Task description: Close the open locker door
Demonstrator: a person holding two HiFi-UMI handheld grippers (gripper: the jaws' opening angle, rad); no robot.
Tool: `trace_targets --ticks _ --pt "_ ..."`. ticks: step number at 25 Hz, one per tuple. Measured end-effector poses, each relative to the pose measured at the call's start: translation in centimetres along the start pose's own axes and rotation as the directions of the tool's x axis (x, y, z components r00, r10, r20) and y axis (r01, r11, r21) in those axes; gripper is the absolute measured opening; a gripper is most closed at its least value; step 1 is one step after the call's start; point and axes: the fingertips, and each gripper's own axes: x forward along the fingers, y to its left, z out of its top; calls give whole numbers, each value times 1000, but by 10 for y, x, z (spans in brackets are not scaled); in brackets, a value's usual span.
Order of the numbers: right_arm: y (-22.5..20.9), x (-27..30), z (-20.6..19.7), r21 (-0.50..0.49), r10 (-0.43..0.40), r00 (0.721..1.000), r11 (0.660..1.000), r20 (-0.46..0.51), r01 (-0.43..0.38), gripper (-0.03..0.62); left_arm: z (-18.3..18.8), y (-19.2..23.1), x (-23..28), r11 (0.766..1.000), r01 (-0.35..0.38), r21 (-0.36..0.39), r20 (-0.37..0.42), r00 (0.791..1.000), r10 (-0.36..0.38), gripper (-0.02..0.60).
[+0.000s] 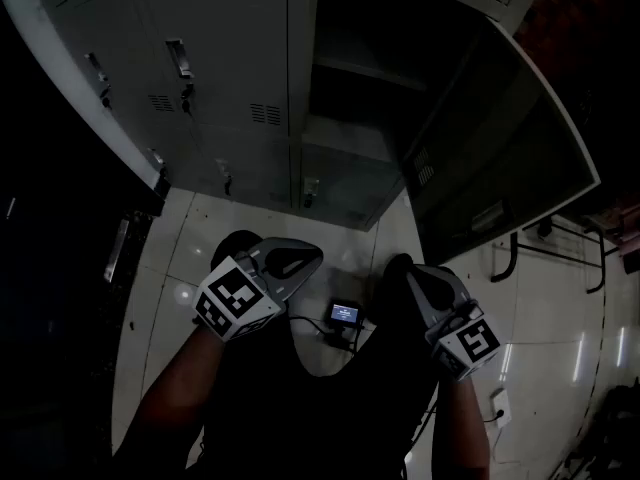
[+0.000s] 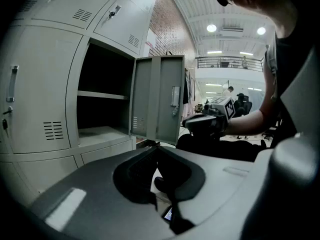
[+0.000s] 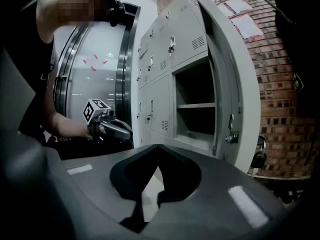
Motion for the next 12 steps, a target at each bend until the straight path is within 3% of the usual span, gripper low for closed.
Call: trace_targets --ticks 3,7,12 --pt "0 -5 2 35 -3 1000 999 31 1 2 -1 -2 0 1000 4 -2 -7 1000 -4 12" --pt "3 -16 5 184 5 995 983 97 -23 3 -4 -5 -6 1000 10 -3 -23 1000 -10 12" --pt "-22 -44 7 232 -76 988 972 137 42 42 -5 -3 -7 1000 7 -4 -21 1000 -7 12"
